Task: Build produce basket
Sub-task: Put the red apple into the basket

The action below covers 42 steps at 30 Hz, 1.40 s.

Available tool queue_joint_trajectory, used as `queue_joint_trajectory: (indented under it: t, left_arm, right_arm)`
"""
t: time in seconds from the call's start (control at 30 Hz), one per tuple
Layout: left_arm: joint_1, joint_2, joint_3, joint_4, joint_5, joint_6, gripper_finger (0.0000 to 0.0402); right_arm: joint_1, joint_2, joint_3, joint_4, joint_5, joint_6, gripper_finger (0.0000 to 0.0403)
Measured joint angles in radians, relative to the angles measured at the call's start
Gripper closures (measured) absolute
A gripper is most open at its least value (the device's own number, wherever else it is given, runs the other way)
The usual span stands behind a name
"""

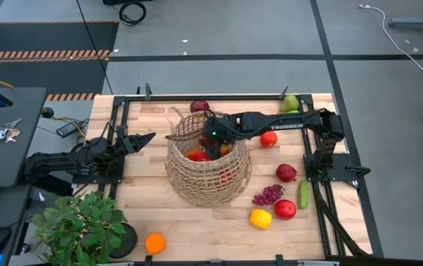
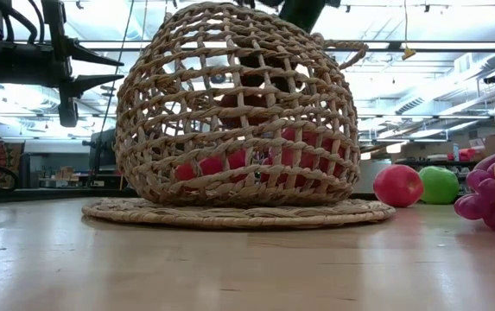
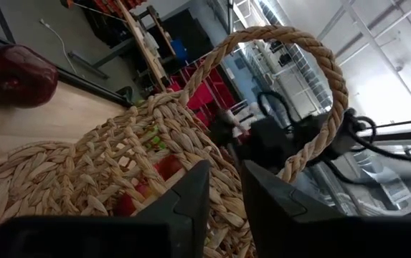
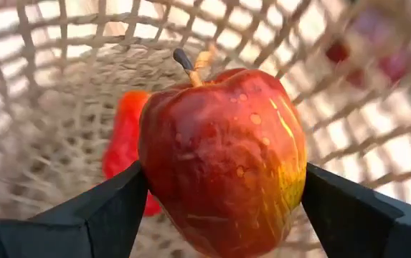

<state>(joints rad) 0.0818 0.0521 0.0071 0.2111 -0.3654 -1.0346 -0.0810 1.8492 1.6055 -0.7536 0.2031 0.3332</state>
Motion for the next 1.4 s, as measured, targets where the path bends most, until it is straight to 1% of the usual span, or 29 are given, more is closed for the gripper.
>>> queue_joint_trajectory:
  t: [0.17,0.33,0.4,0.53,0.7,0.8,0.93,1.1,1.23,1.3,1.4]
  left_arm:
    - [0.0,0.0,0.0,0.0,0.0,0.0,0.031]
    - [0.0,0.0,0.0,0.0,0.0,0.0,0.031]
    - [0.0,0.0,0.0,0.0,0.0,0.0,0.0311]
    - [0.0,0.0,0.0,0.0,0.0,0.0,0.0312]
    - [0.0,0.0,0.0,0.0,0.0,0.0,0.0311]
    - [0.0,0.0,0.0,0.0,0.0,0.0,0.0314]
    - [0.0,0.0,0.0,0.0,0.0,0.0,0.0317]
    - [0.0,0.0,0.0,0.0,0.0,0.0,0.0314]
    - [0.0,0.0,0.0,0.0,0.0,0.0,0.0311]
    - [0.0,0.0,0.0,0.0,0.0,0.0,0.0311]
    - [0.0,0.0,0.0,0.0,0.0,0.0,0.031]
  right_arm:
    - [-0.047,0.0,-0.012,0.001,-0.171,0.168,0.0055]
    - [-0.085,0.0,-0.012,0.011,-0.321,0.191,0.0054]
    - [-0.096,0.0,-0.012,0.037,-0.358,0.19,0.0054]
    - [-0.108,0.0,-0.012,0.085,-0.363,0.213,0.0054]
    - [-0.106,0.0,-0.012,0.164,-0.387,0.385,0.0054]
    - [-0.104,0.0,-0.012,0.175,-0.373,0.439,0.0054]
    - [-0.108,-0.001,-0.012,0.123,-0.302,0.441,0.0048]
    - [-0.116,-0.001,-0.012,0.113,-0.301,0.433,0.0011]
    - [-0.124,-0.001,-0.011,0.114,-0.294,0.426,0.0009]
    - [-0.133,-0.001,0.0,0.116,-0.314,0.425,0.001]
    - [-0.156,-0.001,0.034,0.127,-0.397,0.401,0.0009]
